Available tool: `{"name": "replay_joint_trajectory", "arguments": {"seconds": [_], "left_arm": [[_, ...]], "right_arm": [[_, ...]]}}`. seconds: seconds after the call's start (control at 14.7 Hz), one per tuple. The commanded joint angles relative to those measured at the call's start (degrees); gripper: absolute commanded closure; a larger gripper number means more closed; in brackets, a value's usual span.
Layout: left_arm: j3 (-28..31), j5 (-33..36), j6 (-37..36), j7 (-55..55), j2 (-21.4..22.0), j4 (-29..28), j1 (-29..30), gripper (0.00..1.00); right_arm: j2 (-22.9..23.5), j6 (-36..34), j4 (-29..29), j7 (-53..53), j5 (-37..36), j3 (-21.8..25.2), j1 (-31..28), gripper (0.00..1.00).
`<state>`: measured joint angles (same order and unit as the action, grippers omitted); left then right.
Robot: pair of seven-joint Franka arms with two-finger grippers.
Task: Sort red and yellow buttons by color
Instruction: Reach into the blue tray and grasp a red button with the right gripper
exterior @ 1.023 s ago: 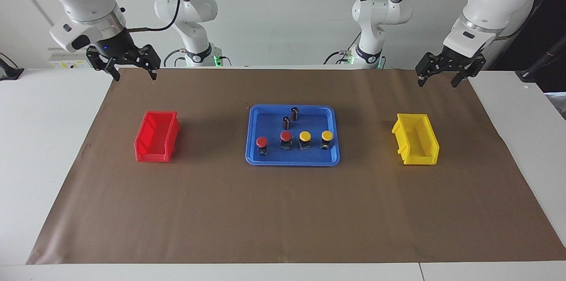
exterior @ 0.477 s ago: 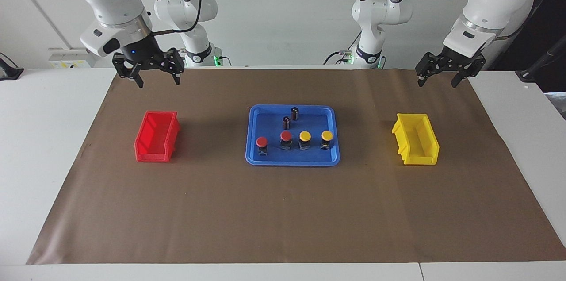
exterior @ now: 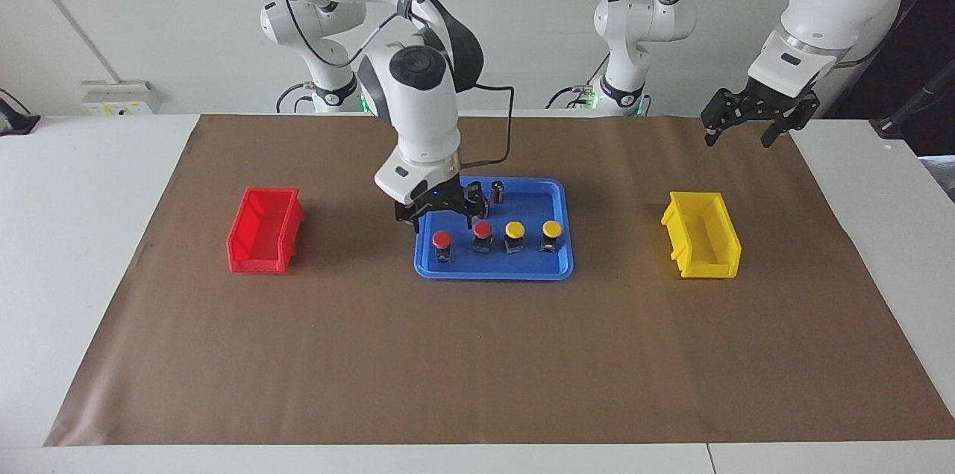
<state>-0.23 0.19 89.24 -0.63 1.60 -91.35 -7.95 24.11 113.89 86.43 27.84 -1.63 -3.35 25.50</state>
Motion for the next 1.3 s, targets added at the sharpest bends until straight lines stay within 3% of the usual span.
{"name": "replay_joint_trajectory", "arguments": {"seconds": [0.0,0.27,0.55,1.09,1.23], "left_arm": [[-0.3,-1.0,1.5,1.1,1.8,-2.3,0.8,0.0],[-0.4,-1.0,1.5,1.1,1.8,-2.3,0.8,0.0],[-0.3,-1.0,1.5,1.1,1.8,-2.3,0.8,0.0],[-0.3,-1.1,1.5,1.1,1.8,-2.2,0.8,0.0],[-0.3,-1.1,1.5,1.1,1.8,-2.3,0.8,0.0]], "right_arm": [[-0.2,5.1,5.7,1.3,-1.0,0.0,-0.6,0.0],[-2.7,8.7,13.4,1.1,-0.9,-0.1,-1.2,0.04],[-3.4,5.6,14.3,0.6,-0.9,-0.2,-0.6,0.12],[-3.8,7.6,15.8,-1.1,-0.7,-0.2,-0.7,0.35],[-3.8,8.1,16.0,-1.1,-0.7,-0.2,-0.6,0.5]]}}
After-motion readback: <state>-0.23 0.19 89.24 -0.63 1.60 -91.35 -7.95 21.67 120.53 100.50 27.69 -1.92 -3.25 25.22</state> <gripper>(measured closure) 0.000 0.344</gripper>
